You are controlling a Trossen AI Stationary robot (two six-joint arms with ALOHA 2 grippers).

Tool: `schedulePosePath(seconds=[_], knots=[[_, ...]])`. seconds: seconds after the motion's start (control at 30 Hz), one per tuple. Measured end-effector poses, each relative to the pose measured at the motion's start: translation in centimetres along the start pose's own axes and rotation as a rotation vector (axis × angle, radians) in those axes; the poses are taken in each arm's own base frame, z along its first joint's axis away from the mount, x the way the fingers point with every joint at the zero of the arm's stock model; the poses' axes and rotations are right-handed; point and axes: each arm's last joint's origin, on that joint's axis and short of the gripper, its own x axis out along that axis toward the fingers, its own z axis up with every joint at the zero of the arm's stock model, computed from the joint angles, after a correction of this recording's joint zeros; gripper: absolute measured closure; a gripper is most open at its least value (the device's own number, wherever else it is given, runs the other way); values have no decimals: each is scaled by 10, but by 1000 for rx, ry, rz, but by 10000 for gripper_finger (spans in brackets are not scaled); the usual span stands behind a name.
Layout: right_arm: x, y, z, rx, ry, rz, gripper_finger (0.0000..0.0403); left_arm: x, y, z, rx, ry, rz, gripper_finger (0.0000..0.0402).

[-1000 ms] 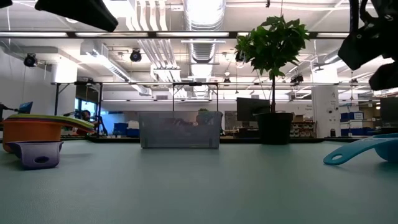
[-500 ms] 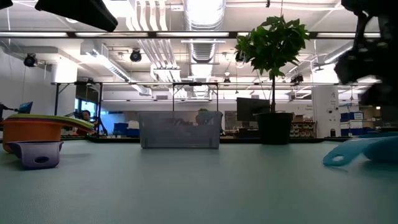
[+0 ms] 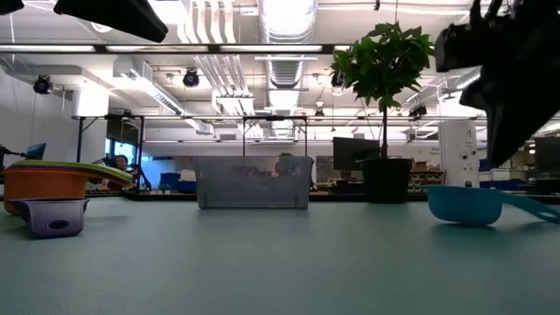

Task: Nest measuring cups in basket
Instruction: Stack the blue measuring cup into the yellow measuring cup

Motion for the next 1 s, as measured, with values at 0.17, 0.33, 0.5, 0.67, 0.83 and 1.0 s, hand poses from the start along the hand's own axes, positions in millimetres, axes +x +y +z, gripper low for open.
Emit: schedulePosePath(seconds=[0.17,0.33,0.5,0.67,0.83,1.0], knots=[[-10,12,11,-72,-40,96,391,0,0,0,-2,0,0,359],[-9,24,12,-181,-67,125,358,0,0,0,-8,0,0,359],[0,35,4,-298,-21,133,295,0,0,0,-8,0,0,359],[15,42,-1,-372,22,103,240,0,0,0,-8,0,0,359],[29,45,-3,-419,56,71,224,0,0,0,-7,0,0,359],[38,49,-2,-440,42,75,270,0,1,0,-7,-7,13,359]])
